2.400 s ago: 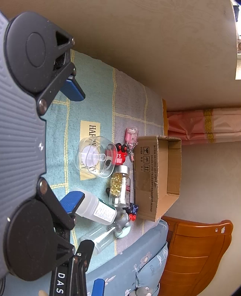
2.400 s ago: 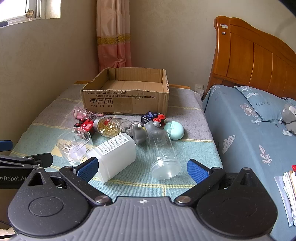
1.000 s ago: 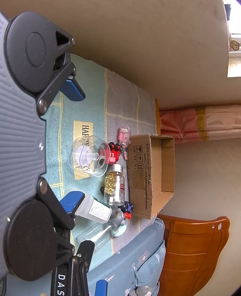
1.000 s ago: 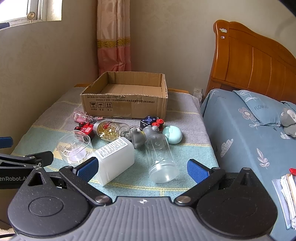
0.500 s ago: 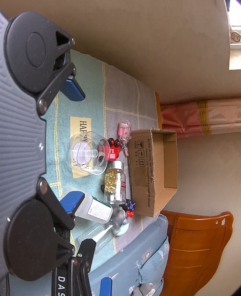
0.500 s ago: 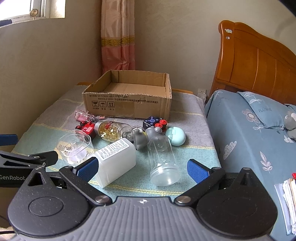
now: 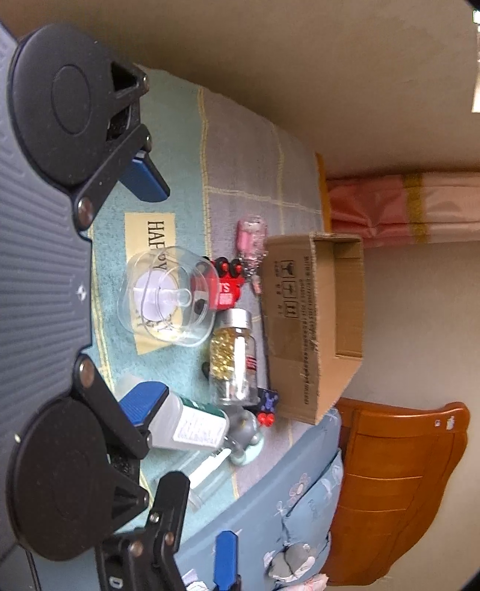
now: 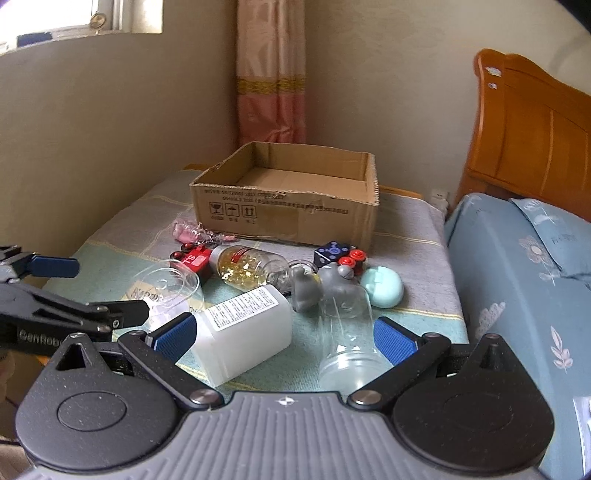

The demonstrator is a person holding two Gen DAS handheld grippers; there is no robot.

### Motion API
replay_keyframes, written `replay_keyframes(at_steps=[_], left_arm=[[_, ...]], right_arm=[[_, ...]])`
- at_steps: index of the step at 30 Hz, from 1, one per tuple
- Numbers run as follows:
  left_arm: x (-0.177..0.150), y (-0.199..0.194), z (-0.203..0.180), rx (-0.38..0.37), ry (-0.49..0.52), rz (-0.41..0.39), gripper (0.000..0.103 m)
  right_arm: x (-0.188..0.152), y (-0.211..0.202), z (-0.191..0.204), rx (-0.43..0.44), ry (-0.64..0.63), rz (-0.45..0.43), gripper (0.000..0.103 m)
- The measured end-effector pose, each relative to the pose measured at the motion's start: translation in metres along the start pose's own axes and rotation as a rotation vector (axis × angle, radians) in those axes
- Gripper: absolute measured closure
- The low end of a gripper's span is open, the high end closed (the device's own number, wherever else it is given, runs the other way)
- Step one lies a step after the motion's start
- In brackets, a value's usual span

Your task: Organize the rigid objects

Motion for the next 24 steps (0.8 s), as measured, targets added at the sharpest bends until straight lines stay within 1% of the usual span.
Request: replay_keyframes(at_steps=[5,13,16,21,24], left_arm=[[-0.002,0.017,0.007,-0.021,-0.005,0.012,0.001],[-0.009,0.048,0.009,-0.051,0.02,0.069,0.001],[-0.016,0.059,0.012,-0.035,0.039,0.091,0.001],[-0.02,0.06,0.021,-0.059,0.002,0.104,0.001],[-0.021,0.057,0.03,-0.051,0.001,0.102,0.001]], right_arm=[[-0.005,0.006,0.006,0.058,-0.069,-0.016,0.0],[-0.008,0.018,0.013,0.162,-0.092,-0.002,0.0],[-0.008,0.022,0.016,0.186,-0.094,0.003,0.0],[-0.009,0.033,0.019,0.21,-0.084,0.024,0.0],[-0.008,0.038,0.021,0.218,-0.088,0.032,0.0]])
Point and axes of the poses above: each gripper's, at about its wrist camera, not at the fingertips, and y roughly the way its jaws point, z to its left, x to its top, the point moved 9 cm from there along y, roughly the way its jaws point, and after that the axes turned 6 degrees about -z, right-handed, at the moved point
